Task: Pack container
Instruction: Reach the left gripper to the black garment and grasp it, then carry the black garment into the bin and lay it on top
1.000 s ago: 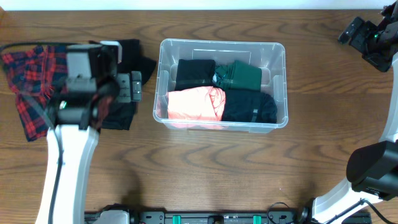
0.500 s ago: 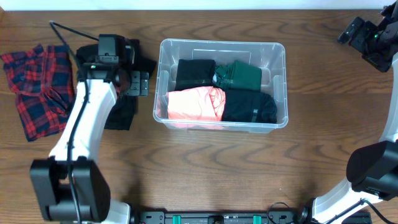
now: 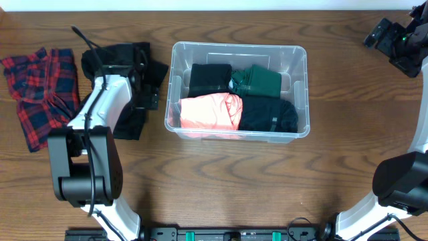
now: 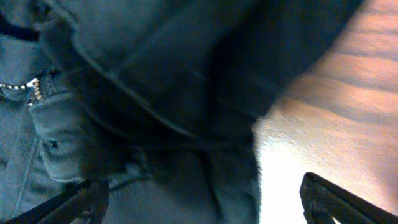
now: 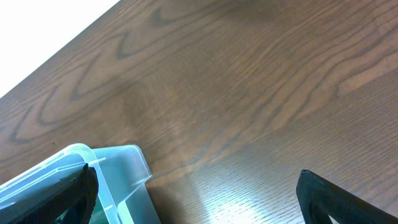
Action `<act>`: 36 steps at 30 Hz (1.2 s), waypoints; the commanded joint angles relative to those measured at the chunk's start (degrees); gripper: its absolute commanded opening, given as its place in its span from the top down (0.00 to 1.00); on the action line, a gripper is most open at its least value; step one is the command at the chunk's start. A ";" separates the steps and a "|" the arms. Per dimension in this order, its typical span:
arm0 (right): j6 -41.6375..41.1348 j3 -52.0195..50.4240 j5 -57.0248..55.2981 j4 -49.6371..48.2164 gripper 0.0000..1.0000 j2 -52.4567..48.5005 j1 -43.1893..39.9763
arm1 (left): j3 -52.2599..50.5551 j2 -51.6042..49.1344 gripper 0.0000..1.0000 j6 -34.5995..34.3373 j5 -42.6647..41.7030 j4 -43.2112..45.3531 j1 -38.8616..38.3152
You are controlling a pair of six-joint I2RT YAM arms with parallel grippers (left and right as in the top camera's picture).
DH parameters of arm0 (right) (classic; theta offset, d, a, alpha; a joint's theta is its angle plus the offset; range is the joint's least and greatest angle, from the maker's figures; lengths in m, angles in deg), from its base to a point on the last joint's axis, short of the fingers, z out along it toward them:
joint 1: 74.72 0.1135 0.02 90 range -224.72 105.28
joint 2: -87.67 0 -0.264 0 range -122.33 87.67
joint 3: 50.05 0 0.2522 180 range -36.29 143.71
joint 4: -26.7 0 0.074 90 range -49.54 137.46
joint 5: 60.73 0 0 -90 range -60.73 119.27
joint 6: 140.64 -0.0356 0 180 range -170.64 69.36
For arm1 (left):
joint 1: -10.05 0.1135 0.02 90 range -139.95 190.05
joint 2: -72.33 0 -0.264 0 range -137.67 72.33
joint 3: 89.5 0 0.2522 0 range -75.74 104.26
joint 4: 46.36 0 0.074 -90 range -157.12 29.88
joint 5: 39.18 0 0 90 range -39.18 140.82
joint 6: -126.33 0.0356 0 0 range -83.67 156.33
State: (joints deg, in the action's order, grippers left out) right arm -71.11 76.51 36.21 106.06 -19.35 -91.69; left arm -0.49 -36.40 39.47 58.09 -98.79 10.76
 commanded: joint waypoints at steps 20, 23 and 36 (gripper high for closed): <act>-0.72 0.28 0.15 0.00 0.01 -0.52 0.02 | 0.81 -8.41 0.94 -1.29 1.14 6.45 3.08; -0.72 0.28 0.17 0.00 0.01 -0.52 0.02 | 0.83 -7.52 0.94 -1.27 1.14 5.95 3.08; -0.72 0.28 0.15 0.00 0.01 -0.52 0.02 | 10.78 12.57 0.94 9.73 1.36 -3.65 3.08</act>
State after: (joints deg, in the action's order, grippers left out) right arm -71.11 76.51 36.21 106.04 -19.35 -91.69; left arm 3.94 -32.16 44.14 59.21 -102.68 13.71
